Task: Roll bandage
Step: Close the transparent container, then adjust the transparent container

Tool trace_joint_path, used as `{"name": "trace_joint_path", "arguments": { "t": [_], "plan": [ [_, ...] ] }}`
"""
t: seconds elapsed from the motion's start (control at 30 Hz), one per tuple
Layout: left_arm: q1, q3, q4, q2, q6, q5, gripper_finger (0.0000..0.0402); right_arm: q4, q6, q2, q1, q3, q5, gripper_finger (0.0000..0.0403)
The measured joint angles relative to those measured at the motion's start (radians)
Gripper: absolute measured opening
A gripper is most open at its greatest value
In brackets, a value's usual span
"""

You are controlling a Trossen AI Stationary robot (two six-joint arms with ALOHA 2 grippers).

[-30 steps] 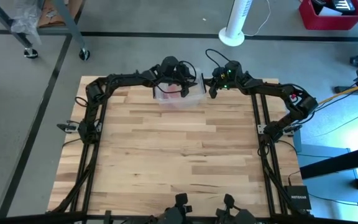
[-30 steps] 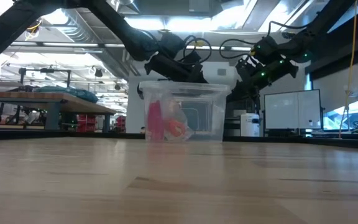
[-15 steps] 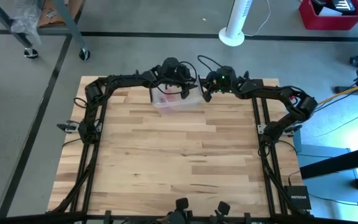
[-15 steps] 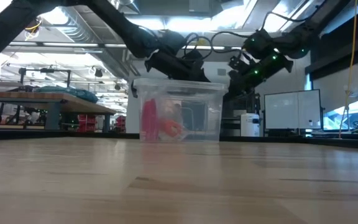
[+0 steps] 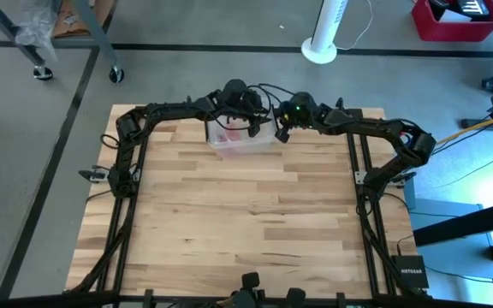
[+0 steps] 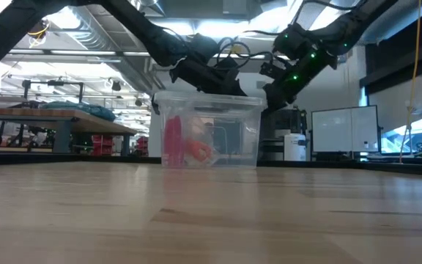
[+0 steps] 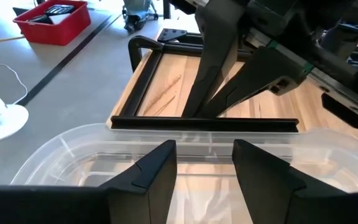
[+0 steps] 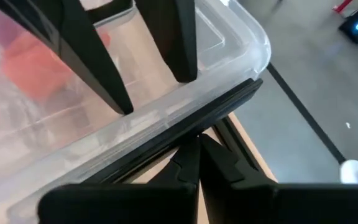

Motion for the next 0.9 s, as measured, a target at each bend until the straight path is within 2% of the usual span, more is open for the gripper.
{"name": "trace_joint_path", "arguments": {
  "t": [0.17,0.4,0.7,0.77,0.83,0.9],
  "plan": [
    [-0.002,0.0,0.0,0.0,0.005,0.005,0.0156,-0.101,-0.045,0.0,0.028,0.049,0.022,0.0008],
    [-0.002,0.0,0.003,-0.005,0.012,-0.001,0.0156,-0.151,-0.079,-0.005,0.024,0.072,0.123,0.0008],
    [-0.008,-0.005,-0.072,-0.107,0.026,-0.003,0.0156,-0.379,-0.139,-0.02,0.02,0.169,0.342,0.0008],
    [-0.013,-0.007,-0.127,-0.152,0.083,-0.027,0.0156,-0.452,-0.172,-0.023,0.02,0.222,0.397,0.0008],
    [-0.022,-0.007,-0.218,-0.224,0.164,-0.096,0.0156,-0.555,-0.192,-0.024,0.02,0.29,0.43,0.0008],
    [-0.03,-0.002,-0.324,-0.295,0.207,-0.185,0.0156,-0.644,-0.191,-0.024,0.019,0.353,0.416,0.0008]
  ]
}}
